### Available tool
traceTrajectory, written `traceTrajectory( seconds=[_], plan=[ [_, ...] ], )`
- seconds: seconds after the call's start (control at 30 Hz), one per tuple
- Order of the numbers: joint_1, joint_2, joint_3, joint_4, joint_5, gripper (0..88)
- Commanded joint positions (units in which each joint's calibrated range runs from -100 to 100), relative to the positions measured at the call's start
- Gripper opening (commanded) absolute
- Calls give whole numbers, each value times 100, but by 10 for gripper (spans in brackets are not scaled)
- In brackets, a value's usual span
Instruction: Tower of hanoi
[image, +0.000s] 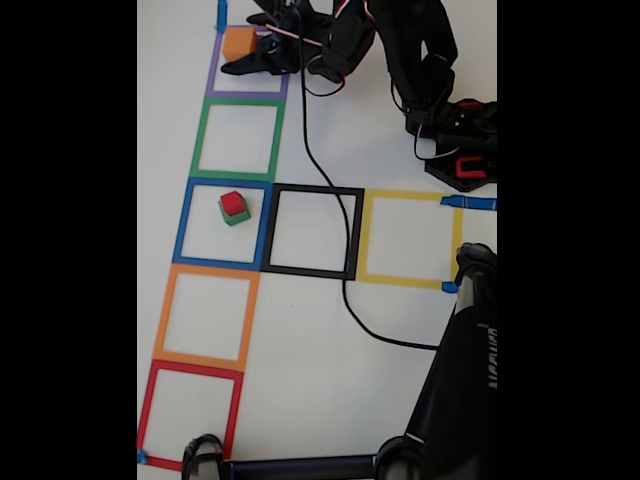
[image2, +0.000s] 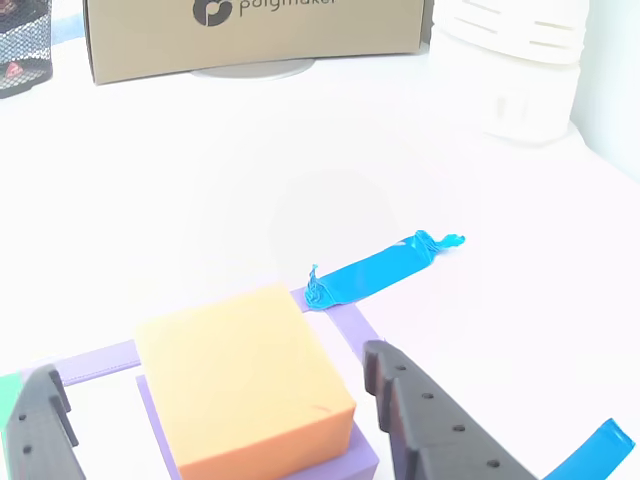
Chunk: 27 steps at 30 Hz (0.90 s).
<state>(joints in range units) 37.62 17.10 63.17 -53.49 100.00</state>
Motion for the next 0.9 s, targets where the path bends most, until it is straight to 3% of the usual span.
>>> traceTrajectory(
  seconds=[0.0,0.87],
  plan=[
    [-33,-83,-135,-125,0,322],
    [-148,-139,38,-125,0,219]
  ],
)
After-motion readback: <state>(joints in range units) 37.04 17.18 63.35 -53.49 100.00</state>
